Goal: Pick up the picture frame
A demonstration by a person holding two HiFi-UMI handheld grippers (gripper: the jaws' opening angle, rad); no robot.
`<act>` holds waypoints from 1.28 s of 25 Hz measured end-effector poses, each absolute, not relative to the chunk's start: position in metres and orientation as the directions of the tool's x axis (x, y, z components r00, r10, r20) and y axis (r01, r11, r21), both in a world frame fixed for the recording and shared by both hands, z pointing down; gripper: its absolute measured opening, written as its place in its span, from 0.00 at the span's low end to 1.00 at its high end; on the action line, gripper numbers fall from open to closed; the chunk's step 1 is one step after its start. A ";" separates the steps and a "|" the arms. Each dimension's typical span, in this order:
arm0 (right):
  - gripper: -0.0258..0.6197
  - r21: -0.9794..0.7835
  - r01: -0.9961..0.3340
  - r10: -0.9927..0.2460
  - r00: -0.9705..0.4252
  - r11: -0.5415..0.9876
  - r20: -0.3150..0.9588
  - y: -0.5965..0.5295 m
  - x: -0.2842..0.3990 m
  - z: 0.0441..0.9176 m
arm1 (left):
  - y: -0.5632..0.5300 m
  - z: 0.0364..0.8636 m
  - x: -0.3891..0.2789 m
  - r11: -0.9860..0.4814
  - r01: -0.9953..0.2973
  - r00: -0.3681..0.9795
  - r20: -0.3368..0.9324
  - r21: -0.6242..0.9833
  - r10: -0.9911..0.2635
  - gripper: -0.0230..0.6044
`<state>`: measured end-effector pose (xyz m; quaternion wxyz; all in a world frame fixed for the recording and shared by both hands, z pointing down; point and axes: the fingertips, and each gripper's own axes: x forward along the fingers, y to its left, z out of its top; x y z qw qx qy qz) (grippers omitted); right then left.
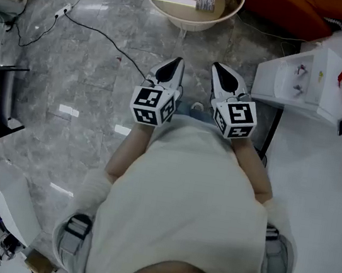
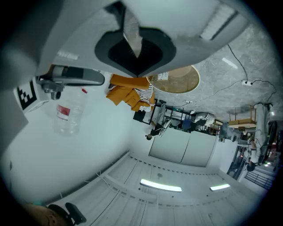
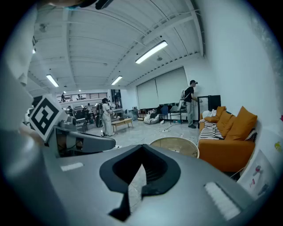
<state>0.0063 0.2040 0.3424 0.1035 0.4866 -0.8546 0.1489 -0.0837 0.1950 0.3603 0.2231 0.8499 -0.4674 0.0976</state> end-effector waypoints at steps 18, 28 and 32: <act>0.04 -0.133 -0.849 -0.805 -0.527 0.511 0.272 0.219 0.018 0.321 | 0.216 0.345 -0.075 -0.439 -0.856 0.514 0.358 0.272 -0.780 0.04; 0.04 -0.176 -0.841 -0.788 -0.541 0.512 0.293 0.228 0.025 0.332 | 0.225 0.355 -0.064 -0.433 -0.862 0.506 0.391 0.264 -0.769 0.04; 0.04 -0.207 -0.836 -0.775 -0.549 0.508 0.315 0.228 0.025 0.343 | 0.226 0.362 -0.064 -0.424 -0.867 0.498 0.411 0.262 -0.764 0.04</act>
